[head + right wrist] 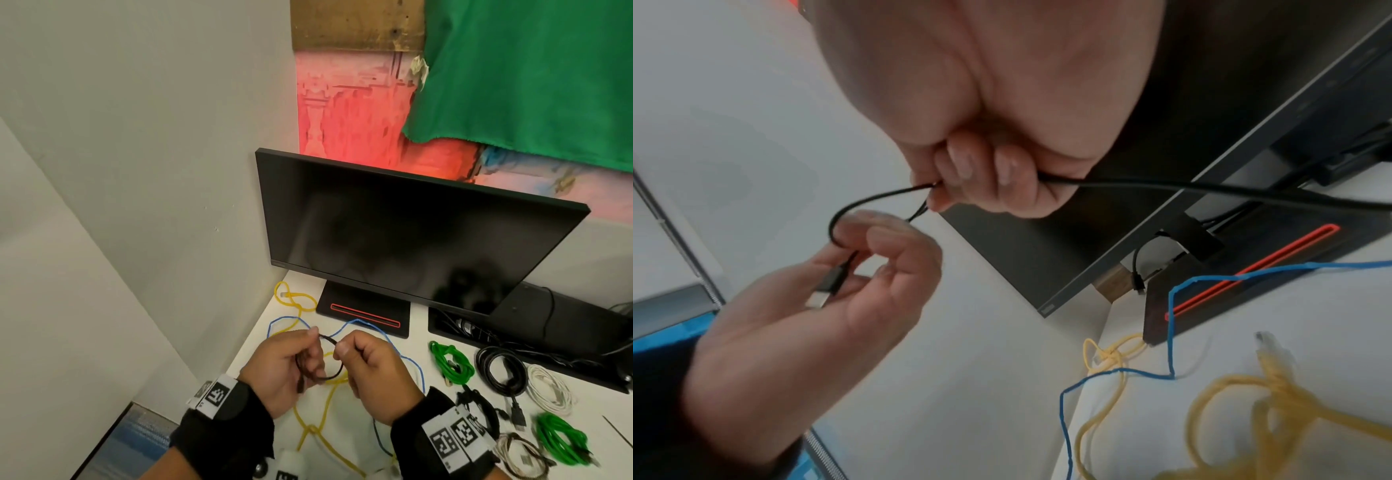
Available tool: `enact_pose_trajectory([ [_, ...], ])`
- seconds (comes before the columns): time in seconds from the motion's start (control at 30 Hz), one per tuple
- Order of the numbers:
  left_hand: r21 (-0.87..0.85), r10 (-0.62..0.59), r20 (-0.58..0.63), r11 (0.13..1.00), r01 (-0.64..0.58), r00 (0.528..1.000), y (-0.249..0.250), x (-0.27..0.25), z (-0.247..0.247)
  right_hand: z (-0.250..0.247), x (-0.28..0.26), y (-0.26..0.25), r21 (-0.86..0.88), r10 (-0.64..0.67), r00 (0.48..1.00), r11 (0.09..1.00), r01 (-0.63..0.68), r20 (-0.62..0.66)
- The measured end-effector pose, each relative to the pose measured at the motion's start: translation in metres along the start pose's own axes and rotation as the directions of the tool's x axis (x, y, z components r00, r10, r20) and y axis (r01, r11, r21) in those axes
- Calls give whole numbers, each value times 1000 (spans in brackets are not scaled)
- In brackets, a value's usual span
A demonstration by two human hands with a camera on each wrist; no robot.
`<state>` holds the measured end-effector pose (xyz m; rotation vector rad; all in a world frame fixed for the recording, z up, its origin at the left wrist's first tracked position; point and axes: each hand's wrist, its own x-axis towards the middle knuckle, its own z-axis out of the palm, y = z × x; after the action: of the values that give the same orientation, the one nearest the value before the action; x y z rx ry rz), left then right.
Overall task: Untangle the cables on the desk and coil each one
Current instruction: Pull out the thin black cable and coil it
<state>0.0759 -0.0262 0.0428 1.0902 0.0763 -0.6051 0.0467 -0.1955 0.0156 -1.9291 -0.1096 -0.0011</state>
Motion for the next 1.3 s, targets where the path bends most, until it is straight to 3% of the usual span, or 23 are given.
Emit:
enact_pose_trajectory([
  [0.1,-336,22,9,942,-17,1000,4,0,2,-9,6,-5,11,-16,1000,1000,16,1],
  [0.17,-404,80,-38,911,-89,996,12,1,0,-16,6,-4,49,12,1000,999,-13,22],
  [0.27,-407,182,-133,886,-221,974,31,2,-12,-32,3,4,75,91,996,993,-91,2],
  [0.4,-355,216,-157,898,-260,964,42,-1,-29,-46,3,21,90,196,963,979,-182,-183],
  [0.47,-319,222,-137,913,-255,965,40,0,-31,-43,3,25,11,197,945,979,-201,-261],
  [0.5,-305,239,-133,913,-269,962,38,0,-30,-39,2,26,-107,167,955,974,-199,-247],
  [0.57,-264,289,-134,911,-316,948,35,3,-27,-27,-3,21,-385,133,991,914,-128,-13],
  [0.6,-229,316,-132,912,-339,939,34,4,-24,-19,-6,15,-477,133,978,878,-42,160],
  [0.67,-119,350,-113,924,-362,930,30,5,-20,-2,-13,1,-480,105,908,870,114,406],
  [0.7,-49,344,-97,935,-350,934,28,5,-18,5,-15,-7,-413,50,890,896,160,454],
  [0.77,124,304,-37,946,-298,952,23,1,-16,12,-15,-24,-196,-61,926,970,143,373],
  [0.83,291,250,49,923,-254,967,17,-4,-12,9,-8,-35,-40,-123,980,991,130,157],
  [0.9,367,196,88,905,-215,977,14,-8,-10,2,0,-41,-85,-200,980,976,200,0],
  [1.0,349,161,113,918,-191,980,16,-11,-8,-6,7,-43,-190,-261,964,951,245,-61],
  [1.1,187,91,178,974,-125,980,20,-14,-6,-10,12,-39,-160,-189,969,973,164,-157],
  [1.17,85,51,208,994,-70,977,24,-15,-7,-13,16,-35,-108,-58,987,993,43,-147],
  [1.23,16,45,208,999,-49,977,27,-14,-8,-16,14,-28,-27,76,996,997,-77,-40],
  [1.3,-43,43,185,998,-35,982,30,-14,-10,-20,8,-21,75,107,990,991,-114,94],
])
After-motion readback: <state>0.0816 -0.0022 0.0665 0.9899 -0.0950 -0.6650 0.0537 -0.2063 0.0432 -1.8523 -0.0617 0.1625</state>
